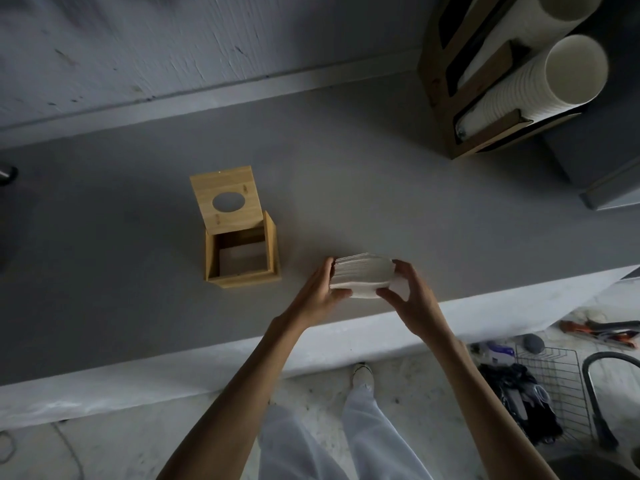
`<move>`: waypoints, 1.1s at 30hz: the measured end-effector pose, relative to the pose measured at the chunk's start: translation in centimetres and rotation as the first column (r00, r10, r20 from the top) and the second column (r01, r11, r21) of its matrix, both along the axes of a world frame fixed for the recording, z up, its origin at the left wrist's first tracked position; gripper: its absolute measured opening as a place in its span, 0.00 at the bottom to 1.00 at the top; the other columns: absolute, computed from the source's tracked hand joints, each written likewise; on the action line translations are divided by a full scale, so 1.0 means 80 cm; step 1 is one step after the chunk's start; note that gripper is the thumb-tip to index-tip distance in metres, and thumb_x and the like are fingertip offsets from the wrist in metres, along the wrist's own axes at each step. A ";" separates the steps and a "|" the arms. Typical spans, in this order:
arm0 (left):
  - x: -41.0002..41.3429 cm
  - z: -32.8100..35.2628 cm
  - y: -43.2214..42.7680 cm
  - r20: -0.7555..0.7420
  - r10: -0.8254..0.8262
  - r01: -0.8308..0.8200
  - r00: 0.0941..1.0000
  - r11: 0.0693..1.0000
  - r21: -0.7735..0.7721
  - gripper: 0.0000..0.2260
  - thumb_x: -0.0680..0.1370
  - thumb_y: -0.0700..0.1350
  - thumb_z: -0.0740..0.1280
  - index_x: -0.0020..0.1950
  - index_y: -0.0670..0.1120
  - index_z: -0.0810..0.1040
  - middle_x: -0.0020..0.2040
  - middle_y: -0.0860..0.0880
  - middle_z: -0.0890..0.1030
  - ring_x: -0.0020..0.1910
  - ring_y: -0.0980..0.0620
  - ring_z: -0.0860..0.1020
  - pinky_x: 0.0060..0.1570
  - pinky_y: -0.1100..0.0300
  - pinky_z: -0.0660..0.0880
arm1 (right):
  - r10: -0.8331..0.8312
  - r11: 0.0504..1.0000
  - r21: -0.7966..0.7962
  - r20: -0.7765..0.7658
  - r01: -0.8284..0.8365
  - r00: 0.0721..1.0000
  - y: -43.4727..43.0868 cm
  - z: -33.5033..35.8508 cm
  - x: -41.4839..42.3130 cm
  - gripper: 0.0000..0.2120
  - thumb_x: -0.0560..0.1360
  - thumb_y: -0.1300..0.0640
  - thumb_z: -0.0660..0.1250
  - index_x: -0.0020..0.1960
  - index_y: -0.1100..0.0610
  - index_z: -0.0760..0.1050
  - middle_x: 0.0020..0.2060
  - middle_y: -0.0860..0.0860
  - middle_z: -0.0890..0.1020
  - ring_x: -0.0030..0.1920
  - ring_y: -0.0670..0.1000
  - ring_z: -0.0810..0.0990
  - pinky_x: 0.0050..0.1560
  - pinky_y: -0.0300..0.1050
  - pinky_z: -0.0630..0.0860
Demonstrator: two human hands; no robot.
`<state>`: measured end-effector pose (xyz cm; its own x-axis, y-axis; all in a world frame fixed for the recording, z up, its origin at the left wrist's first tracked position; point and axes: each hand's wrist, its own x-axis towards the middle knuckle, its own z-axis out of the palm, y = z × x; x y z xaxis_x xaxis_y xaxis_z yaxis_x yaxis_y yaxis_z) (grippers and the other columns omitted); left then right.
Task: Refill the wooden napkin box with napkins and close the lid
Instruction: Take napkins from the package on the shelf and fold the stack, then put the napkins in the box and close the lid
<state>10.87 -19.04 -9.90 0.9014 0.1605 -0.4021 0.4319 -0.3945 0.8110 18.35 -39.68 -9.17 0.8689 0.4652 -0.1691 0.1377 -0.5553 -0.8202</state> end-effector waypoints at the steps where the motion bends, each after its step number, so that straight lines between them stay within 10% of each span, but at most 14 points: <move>1: 0.002 0.004 0.000 -0.005 0.035 -0.035 0.999 0.998 -0.055 0.27 0.73 0.49 0.72 0.67 0.44 0.64 0.61 0.45 0.75 0.61 0.49 0.75 0.62 0.50 0.74 | -0.018 1.000 0.024 -0.060 0.019 0.998 0.000 0.003 0.001 0.23 0.72 0.55 0.73 0.65 0.52 0.70 0.55 0.46 0.80 0.55 0.44 0.80 0.55 0.44 0.76; 8: 0.018 0.025 -0.014 -0.238 0.284 -0.345 0.929 0.897 -0.276 0.14 0.70 0.50 0.72 0.44 0.39 0.78 0.39 0.38 0.79 0.35 0.45 0.77 0.43 0.48 0.77 | -0.209 0.968 -0.195 -0.256 0.161 0.944 0.019 0.010 0.000 0.16 0.76 0.48 0.66 0.60 0.54 0.78 0.48 0.53 0.85 0.44 0.59 0.84 0.50 0.53 0.79; 12: 0.022 0.053 -0.020 -0.326 0.365 -0.437 0.872 0.881 -0.184 0.11 0.75 0.46 0.68 0.51 0.38 0.79 0.49 0.38 0.82 0.44 0.41 0.83 0.47 0.44 0.82 | -0.221 0.973 -0.137 -0.321 0.186 0.921 0.027 0.032 -0.008 0.18 0.70 0.42 0.63 0.54 0.51 0.80 0.47 0.54 0.84 0.46 0.61 0.83 0.52 0.58 0.79; 20: -0.025 0.191 0.089 -0.063 0.532 -0.535 0.844 0.830 -0.156 0.05 0.74 0.44 0.70 0.45 0.43 0.82 0.37 0.45 0.80 0.35 0.49 0.79 0.43 0.52 0.80 | -0.013 0.995 0.088 -0.267 0.038 0.964 0.135 0.136 -0.011 0.12 0.78 0.52 0.64 0.58 0.55 0.79 0.47 0.54 0.83 0.42 0.55 0.83 0.48 0.62 0.81; 33: -0.056 0.147 0.205 -0.126 0.565 -0.499 0.815 0.796 0.341 0.16 0.77 0.47 0.61 0.54 0.36 0.80 0.55 0.36 0.82 0.57 0.37 0.78 0.52 0.51 0.75 | -0.108 0.945 -0.308 0.026 0.111 0.994 0.322 0.135 -0.092 0.14 0.78 0.56 0.57 0.59 0.59 0.75 0.51 0.60 0.83 0.50 0.63 0.82 0.47 0.54 0.79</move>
